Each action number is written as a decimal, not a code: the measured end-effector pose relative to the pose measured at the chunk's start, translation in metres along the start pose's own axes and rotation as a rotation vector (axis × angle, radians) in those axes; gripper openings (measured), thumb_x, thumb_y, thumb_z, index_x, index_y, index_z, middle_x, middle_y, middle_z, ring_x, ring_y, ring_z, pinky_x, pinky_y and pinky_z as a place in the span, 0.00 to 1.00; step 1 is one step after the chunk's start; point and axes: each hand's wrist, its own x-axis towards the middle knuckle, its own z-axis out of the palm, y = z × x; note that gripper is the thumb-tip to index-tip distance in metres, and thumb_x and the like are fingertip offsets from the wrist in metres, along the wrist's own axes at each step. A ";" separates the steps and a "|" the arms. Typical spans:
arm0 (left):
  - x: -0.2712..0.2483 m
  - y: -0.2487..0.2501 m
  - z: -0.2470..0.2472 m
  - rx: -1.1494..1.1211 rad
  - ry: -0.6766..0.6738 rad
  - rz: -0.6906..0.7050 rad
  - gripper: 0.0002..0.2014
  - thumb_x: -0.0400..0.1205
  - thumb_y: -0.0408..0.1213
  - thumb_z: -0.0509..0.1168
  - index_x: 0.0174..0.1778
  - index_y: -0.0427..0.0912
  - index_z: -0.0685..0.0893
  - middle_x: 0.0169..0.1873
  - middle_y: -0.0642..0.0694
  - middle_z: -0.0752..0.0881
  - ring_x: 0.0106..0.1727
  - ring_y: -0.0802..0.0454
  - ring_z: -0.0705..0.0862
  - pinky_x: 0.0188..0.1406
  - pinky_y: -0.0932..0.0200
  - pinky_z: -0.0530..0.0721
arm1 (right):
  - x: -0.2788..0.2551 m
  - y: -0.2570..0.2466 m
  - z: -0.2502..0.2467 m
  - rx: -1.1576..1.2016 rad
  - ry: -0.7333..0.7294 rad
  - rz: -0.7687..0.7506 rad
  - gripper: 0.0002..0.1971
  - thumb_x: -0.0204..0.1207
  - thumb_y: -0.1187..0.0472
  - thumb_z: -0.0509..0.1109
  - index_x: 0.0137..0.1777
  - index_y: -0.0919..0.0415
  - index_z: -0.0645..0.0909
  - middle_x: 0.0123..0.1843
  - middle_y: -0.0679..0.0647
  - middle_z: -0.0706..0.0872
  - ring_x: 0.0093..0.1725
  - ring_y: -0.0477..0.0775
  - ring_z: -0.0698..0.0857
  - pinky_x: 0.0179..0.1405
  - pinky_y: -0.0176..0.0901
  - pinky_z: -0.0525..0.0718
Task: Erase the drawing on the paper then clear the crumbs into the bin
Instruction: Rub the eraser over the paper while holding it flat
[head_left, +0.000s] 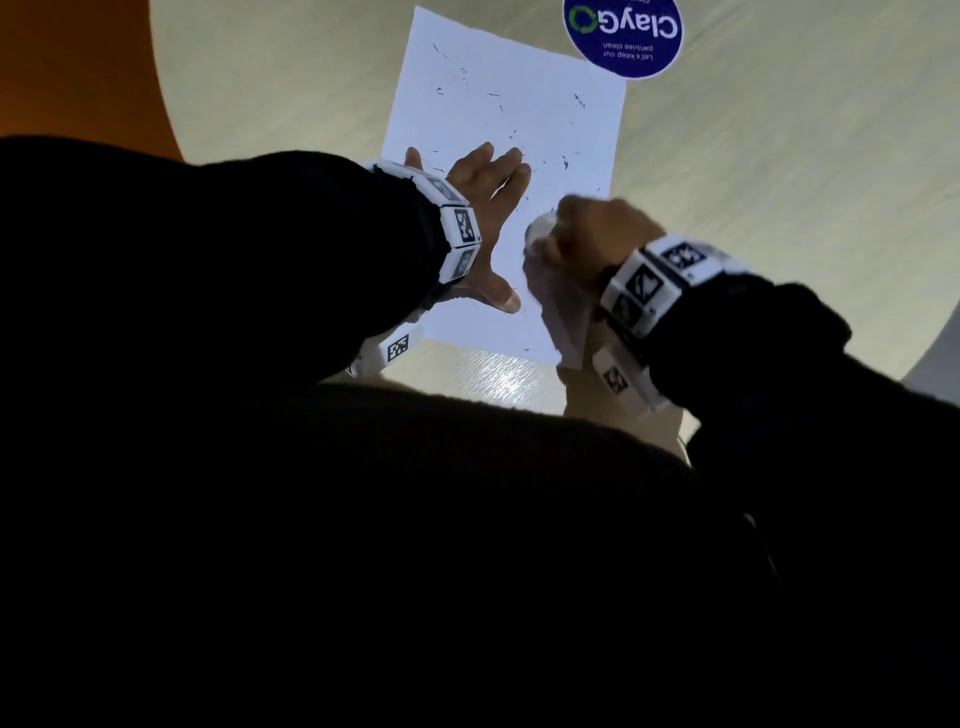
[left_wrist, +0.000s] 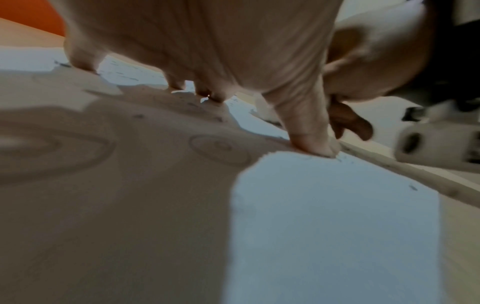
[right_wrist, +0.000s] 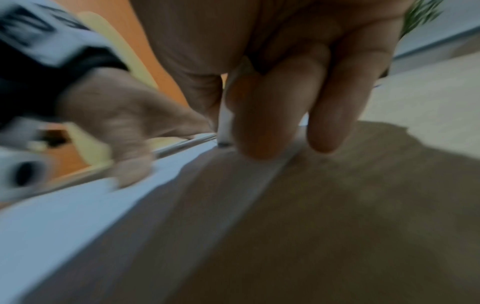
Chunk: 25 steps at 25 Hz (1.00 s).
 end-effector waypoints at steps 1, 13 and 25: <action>-0.001 0.000 -0.001 0.003 0.000 0.004 0.64 0.64 0.77 0.62 0.83 0.48 0.33 0.83 0.52 0.33 0.84 0.49 0.34 0.73 0.22 0.42 | 0.010 0.003 -0.008 0.048 0.010 0.046 0.11 0.77 0.47 0.60 0.46 0.55 0.72 0.41 0.54 0.77 0.41 0.59 0.77 0.41 0.44 0.71; 0.003 -0.004 0.005 0.031 0.045 0.028 0.65 0.60 0.82 0.54 0.83 0.48 0.33 0.83 0.51 0.33 0.84 0.49 0.35 0.75 0.25 0.42 | 0.000 0.007 -0.001 0.106 0.029 0.098 0.12 0.78 0.48 0.59 0.47 0.58 0.72 0.43 0.55 0.77 0.44 0.59 0.78 0.40 0.45 0.71; -0.021 -0.003 0.027 0.029 0.124 0.149 0.56 0.68 0.75 0.61 0.83 0.56 0.37 0.84 0.52 0.36 0.84 0.50 0.36 0.75 0.23 0.44 | -0.042 -0.011 0.019 0.009 0.046 0.063 0.09 0.80 0.52 0.60 0.45 0.57 0.73 0.40 0.53 0.78 0.43 0.59 0.79 0.42 0.46 0.76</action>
